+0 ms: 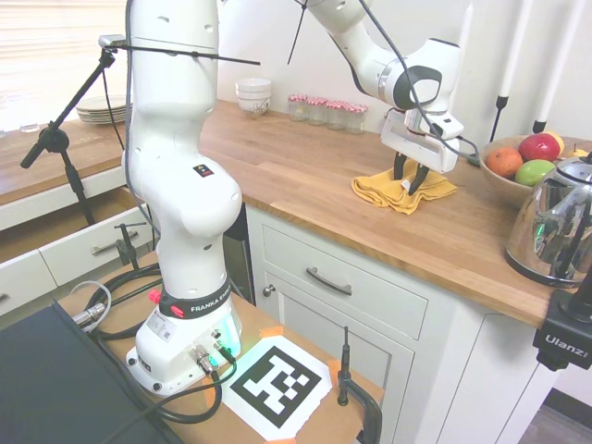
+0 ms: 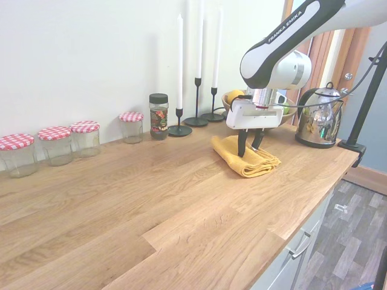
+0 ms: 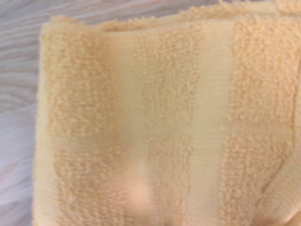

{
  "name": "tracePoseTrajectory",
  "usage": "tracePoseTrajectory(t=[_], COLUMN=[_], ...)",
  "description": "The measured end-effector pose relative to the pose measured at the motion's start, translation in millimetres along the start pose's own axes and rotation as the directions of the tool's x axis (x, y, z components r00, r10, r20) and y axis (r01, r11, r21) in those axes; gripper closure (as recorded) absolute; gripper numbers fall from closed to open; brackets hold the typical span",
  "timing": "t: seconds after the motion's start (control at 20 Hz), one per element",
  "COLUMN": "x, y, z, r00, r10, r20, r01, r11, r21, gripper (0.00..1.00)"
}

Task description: Wipe the counter

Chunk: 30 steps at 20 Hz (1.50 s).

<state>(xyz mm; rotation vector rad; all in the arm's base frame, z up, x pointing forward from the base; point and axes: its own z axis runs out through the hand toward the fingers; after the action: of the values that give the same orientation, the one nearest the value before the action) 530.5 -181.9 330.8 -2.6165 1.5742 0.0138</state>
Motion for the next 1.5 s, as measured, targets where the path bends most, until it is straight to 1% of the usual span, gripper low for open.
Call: tracePoseTrajectory(t=[0.8,1.0,1.25,1.5], x=[-2,-8,-43,-97], y=[-3,-10,-43,-81], z=[-1,0,5,12], r00=[1.0,1.0,0.998,0.991], r10=[0.004,-0.013,-0.069,-0.127], r20=[0.0,0.0,-0.009,-0.033], r01=[-0.004,0.013,0.069,0.127], r11=[1.0,1.0,0.997,0.992], r21=[0.014,0.015,0.017,0.005], gripper=[1.0,1.0,1.0,1.0])
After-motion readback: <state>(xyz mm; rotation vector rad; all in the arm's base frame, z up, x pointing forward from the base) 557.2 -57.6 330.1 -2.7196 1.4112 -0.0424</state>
